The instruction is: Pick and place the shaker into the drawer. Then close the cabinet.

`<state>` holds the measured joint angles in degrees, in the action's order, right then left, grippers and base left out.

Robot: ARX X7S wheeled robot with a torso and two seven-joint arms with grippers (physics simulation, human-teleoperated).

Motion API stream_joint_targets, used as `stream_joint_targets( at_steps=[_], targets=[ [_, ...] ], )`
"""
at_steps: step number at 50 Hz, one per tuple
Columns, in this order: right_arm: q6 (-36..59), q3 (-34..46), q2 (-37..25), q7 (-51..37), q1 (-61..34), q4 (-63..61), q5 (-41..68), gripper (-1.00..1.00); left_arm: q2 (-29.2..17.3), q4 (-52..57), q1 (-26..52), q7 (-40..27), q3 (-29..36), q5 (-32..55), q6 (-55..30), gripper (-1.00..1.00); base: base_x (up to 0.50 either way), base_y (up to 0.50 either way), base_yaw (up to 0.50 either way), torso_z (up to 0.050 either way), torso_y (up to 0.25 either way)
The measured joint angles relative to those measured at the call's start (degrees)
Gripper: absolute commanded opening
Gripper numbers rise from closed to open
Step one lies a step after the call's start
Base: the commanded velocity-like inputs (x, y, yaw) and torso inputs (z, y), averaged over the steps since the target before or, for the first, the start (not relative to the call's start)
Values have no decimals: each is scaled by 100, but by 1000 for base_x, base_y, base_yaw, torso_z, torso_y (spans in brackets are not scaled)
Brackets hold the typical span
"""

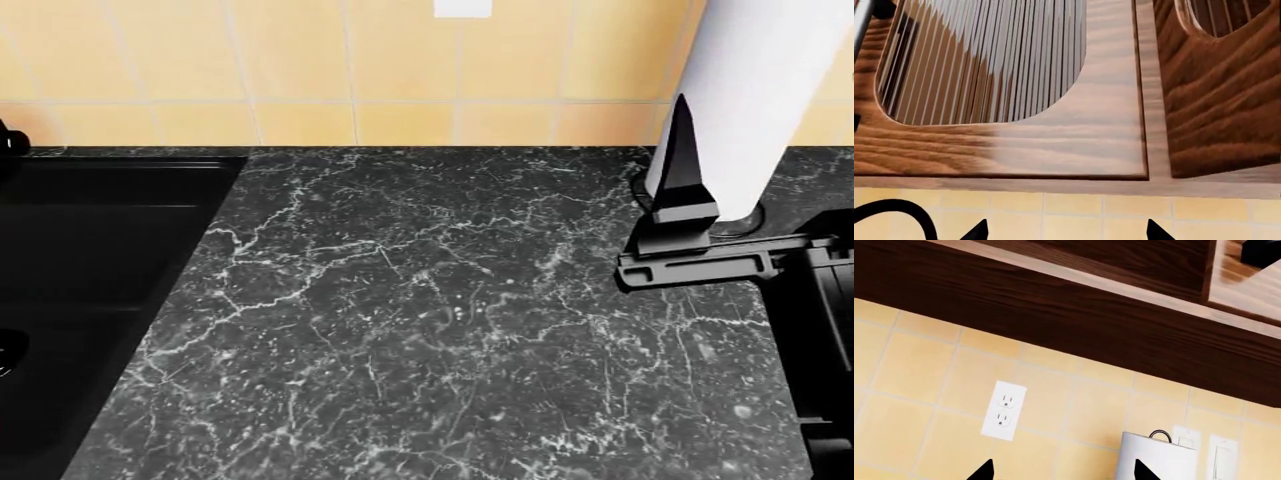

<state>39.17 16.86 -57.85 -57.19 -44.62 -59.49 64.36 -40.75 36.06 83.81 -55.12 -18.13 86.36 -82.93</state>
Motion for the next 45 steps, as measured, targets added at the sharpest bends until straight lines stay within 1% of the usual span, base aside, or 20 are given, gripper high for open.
stream_joint_targets(
  at_steps=[8,15,20,28,45],
  targets=[
    [-149,-38,-86,65,207,5,-97,100,140,-592,1009,4,692,-259,-62,100,0,0,0,0,0],
    [-208,-48,-132,80,271,4,-111,100,238,-963,1665,11,1110,-385,-99,100,0,0,0,0,0],
    [-260,-63,-177,89,326,4,-116,100,212,-1111,1912,-136,1457,-186,-105,100,0,0,0,2,0],
    [-398,-88,-236,142,512,28,-217,100,309,-1304,2249,-176,2020,-3,-54,100,0,0,0,5,0],
    [-579,-72,-274,218,807,82,-424,100,773,-1654,2698,195,2941,-334,95,100,0,0,0,4,0]
  ],
)
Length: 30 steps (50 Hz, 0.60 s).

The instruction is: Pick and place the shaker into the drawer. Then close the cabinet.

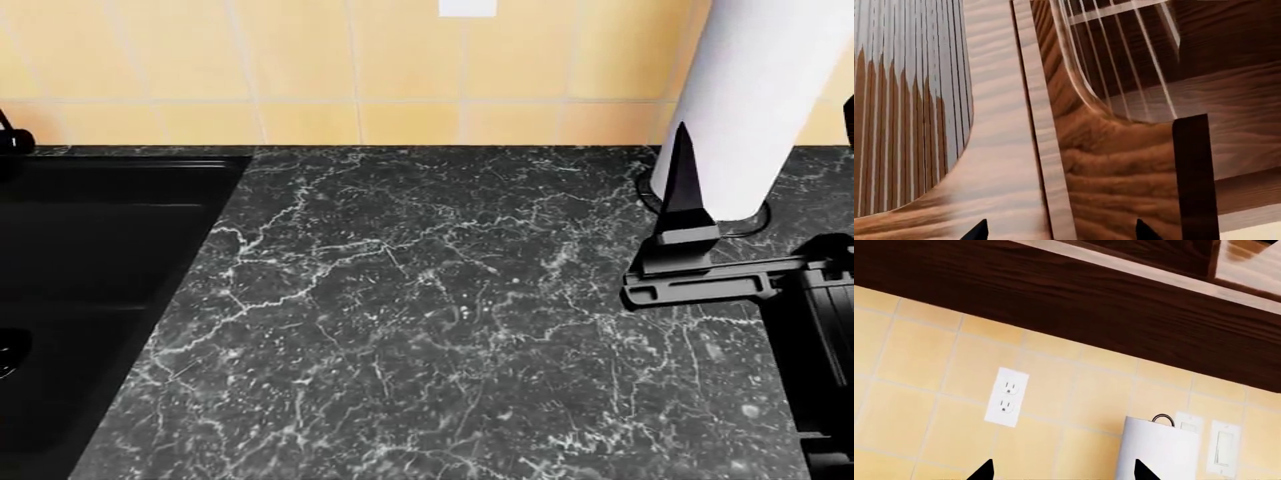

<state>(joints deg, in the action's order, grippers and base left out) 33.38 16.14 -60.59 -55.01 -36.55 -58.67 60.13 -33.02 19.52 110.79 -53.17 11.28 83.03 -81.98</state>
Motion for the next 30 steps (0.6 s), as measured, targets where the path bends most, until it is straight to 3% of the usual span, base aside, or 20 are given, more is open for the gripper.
stream_joint_targets(
  at_steps=[30],
  targets=[
    [-174,-25,-146,-19,285,21,-99,100,504,-322,494,442,876,-1200,344,100,0,0,0,3,0]
  ],
)
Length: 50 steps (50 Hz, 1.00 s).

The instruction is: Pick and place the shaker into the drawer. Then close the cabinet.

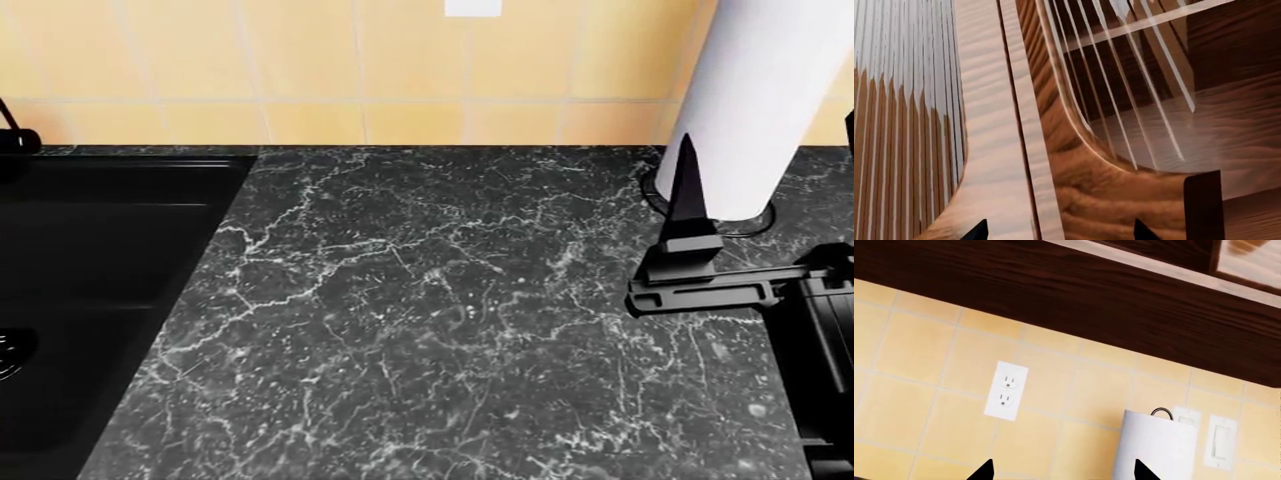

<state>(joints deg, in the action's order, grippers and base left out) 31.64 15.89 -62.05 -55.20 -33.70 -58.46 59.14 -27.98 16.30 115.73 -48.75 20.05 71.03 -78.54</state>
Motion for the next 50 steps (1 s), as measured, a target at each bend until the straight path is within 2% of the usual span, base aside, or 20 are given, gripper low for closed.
stream_joint_targets(
  at_steps=[23,50],
  targets=[
    [-151,-7,-88,-72,310,55,-203,100,397,88,37,38,748,-1047,148,100,0,0,0,2,-3],
    [-232,-14,-236,-137,463,83,-253,100,876,-378,328,175,2032,-2273,373,100,0,0,0,2,-7]
  ],
)
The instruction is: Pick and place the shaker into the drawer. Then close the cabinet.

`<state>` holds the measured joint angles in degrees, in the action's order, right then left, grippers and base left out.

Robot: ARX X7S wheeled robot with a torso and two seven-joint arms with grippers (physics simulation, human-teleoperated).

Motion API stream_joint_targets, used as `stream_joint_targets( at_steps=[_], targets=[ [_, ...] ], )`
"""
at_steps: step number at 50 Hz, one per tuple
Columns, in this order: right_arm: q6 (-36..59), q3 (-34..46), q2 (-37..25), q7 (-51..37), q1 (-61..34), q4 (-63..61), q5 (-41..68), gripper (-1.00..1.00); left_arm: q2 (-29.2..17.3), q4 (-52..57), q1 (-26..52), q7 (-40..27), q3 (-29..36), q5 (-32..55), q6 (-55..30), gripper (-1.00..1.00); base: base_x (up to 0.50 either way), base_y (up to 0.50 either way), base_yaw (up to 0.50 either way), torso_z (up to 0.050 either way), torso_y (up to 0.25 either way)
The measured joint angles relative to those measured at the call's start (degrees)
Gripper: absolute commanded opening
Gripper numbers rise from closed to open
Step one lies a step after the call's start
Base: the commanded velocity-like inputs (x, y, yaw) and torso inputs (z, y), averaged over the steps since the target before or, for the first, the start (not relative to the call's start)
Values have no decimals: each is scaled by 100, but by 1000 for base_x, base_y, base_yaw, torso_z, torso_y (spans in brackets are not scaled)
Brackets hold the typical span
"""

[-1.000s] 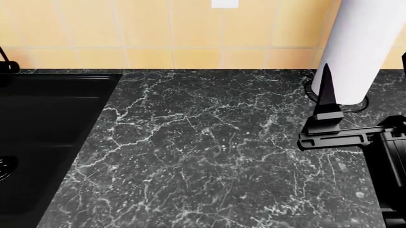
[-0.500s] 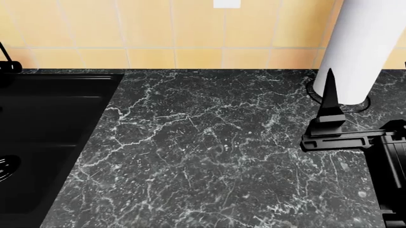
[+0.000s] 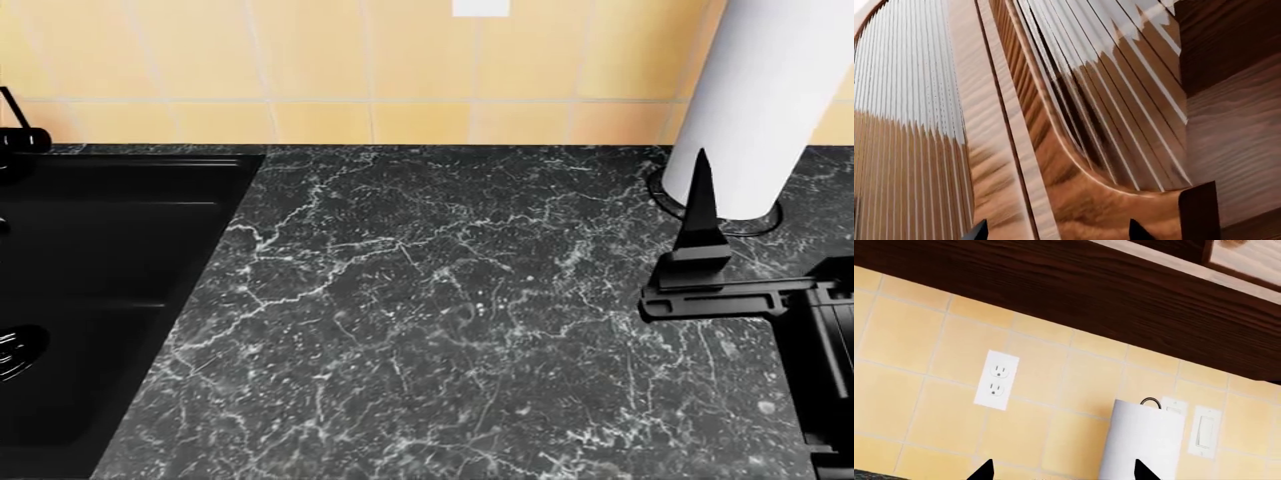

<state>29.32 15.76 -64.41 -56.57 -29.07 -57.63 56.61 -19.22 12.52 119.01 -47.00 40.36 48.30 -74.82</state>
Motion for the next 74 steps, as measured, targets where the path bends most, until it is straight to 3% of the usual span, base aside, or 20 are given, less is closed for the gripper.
stream_joint_targets(
  at_steps=[39,56,68,74],
  targets=[
    [-671,-283,-527,-159,1074,-78,-346,100,951,-2196,593,723,1830,-1252,985,100,0,0,0,3,-6],
    [-1035,-467,-813,-250,1625,-60,-493,100,1570,-3579,768,859,2625,-1673,1641,100,0,0,0,4,-5],
    [-1265,-552,-946,-298,2003,-8,-644,100,1875,-4400,1179,356,3870,-1026,2230,100,0,0,0,7,-8],
    [-1338,-585,-985,-324,2136,1,-694,100,1893,-4563,1335,266,4113,-610,2457,100,0,0,0,5,-6]
  ],
)
